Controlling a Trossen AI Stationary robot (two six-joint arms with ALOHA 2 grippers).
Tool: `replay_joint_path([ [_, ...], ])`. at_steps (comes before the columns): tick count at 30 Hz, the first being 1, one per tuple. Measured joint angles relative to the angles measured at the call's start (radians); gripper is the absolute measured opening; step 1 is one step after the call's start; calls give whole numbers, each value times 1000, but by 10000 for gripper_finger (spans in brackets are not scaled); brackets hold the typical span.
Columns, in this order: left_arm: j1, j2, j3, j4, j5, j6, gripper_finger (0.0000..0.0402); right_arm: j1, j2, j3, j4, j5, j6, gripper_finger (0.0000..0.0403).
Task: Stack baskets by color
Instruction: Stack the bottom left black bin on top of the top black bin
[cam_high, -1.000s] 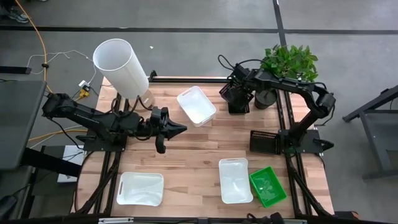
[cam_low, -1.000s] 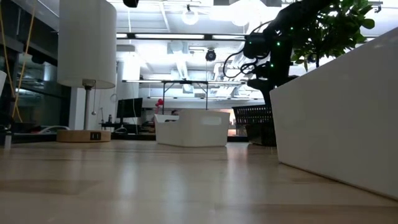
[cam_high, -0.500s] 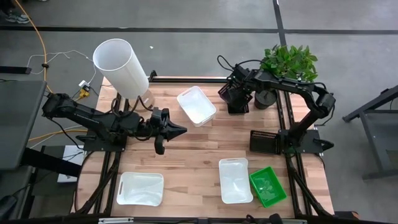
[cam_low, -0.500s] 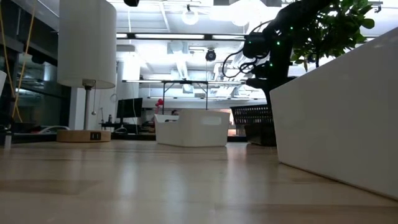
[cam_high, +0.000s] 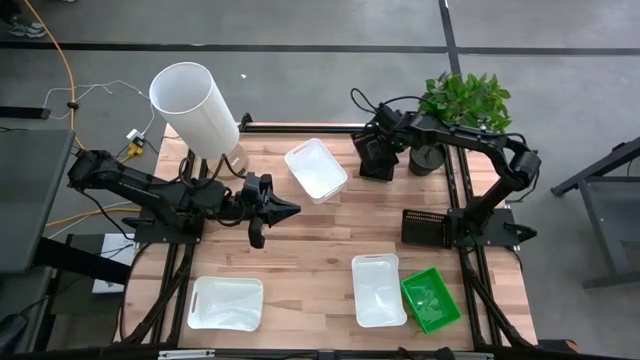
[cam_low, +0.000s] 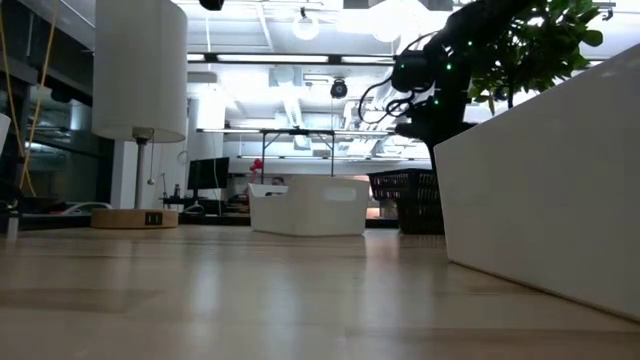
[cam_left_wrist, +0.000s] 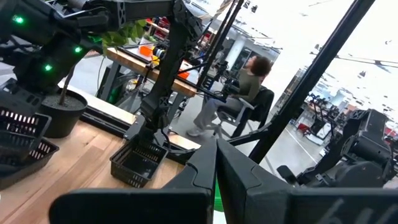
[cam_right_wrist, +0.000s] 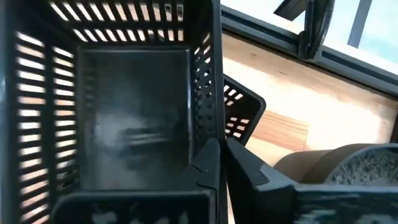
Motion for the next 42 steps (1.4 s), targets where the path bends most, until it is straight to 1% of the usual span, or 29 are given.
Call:
replay_joint_path([
  [6,0,0,0,0,12,0,0,13,-70,0,-9,-3,44,1],
  [9,0,0,0,0,22,0,0,28,-108,0,-45,-1,107,0],
  [13,0,0,0,0,25,8,0,56,-138,0,-75,27,188,0],
  [18,0,0,0,0,25,9,0,89,-143,0,-87,49,294,0],
  [25,0,0,0,0,26,13,0,113,-134,0,-23,56,378,0],
  [38,1,0,0,0,26,27,0,113,-134,0,-20,37,400,0],
  [40,1,0,0,0,26,36,0,113,-134,0,-29,38,399,4],
  [42,1,0,0,0,26,46,0,113,-134,0,-42,39,399,17],
])
